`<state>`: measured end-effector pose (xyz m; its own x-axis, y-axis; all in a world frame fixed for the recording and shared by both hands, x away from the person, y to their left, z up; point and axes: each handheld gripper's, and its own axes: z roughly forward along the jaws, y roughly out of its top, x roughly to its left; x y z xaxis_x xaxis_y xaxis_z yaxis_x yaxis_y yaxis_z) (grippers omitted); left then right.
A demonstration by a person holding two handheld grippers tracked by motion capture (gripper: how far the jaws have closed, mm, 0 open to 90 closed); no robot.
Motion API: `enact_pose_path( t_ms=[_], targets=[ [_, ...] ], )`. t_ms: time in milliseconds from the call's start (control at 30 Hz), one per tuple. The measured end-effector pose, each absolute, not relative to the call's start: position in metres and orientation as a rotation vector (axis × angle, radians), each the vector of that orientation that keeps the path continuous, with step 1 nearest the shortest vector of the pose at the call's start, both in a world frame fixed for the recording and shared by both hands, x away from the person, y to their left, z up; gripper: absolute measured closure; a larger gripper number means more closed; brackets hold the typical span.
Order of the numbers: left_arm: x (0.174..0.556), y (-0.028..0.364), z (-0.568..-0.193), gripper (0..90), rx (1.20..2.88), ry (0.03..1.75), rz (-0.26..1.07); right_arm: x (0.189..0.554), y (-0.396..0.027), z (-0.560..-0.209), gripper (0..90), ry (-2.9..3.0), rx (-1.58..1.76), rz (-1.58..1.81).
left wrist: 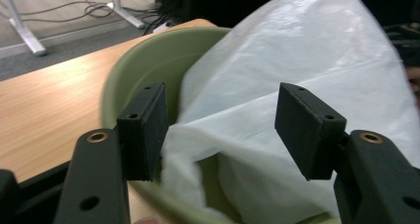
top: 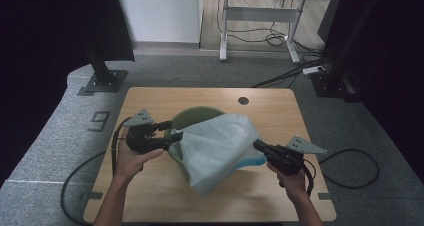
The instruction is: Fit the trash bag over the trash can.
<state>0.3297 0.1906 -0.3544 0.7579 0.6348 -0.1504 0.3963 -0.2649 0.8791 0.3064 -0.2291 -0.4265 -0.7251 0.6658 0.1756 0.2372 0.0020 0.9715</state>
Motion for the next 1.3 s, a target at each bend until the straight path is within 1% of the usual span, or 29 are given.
enact_pose_path(
  t_ms=[367, 733, 833, 900, 967, 1000, 1300],
  targets=[
    [0.307, 0.151, -0.353, 33.1, 1.989, 0.672, 0.265, 0.303, -0.213, -0.412, 89.0, 1.965, 0.903, 1.778],
    [0.307, 0.146, -0.363, 32.8, 1.991, 0.685, 0.238, 0.304, -0.201, -0.41, 89.0, 1.978, 0.904, 1.766],
    [0.307, 0.145, -0.365, 38.8, 1.999, 0.698, 0.258, 0.304, -0.198, -0.41, 88.9, 1.982, 0.899, 1.766],
    [0.307, 0.143, -0.366, 47.2, 2.016, 0.704, 0.269, 0.304, -0.197, -0.41, 88.9, 1.984, 0.895, 1.769],
    [0.307, 0.142, -0.367, 51.8, 2.025, 0.703, 0.266, 0.304, -0.197, -0.41, 88.9, 1.984, 0.894, 1.775],
    [0.307, 0.141, -0.367, 56.0, 2.029, 0.701, 0.264, 0.304, -0.197, -0.41, 88.9, 1.984, 0.892, 1.775],
    [0.308, 0.14, -0.369, 79.1, 2.017, 0.69, 0.202, 0.303, -0.198, -0.409, 89.0, 1.98, 0.896, 1.781]
  ],
)
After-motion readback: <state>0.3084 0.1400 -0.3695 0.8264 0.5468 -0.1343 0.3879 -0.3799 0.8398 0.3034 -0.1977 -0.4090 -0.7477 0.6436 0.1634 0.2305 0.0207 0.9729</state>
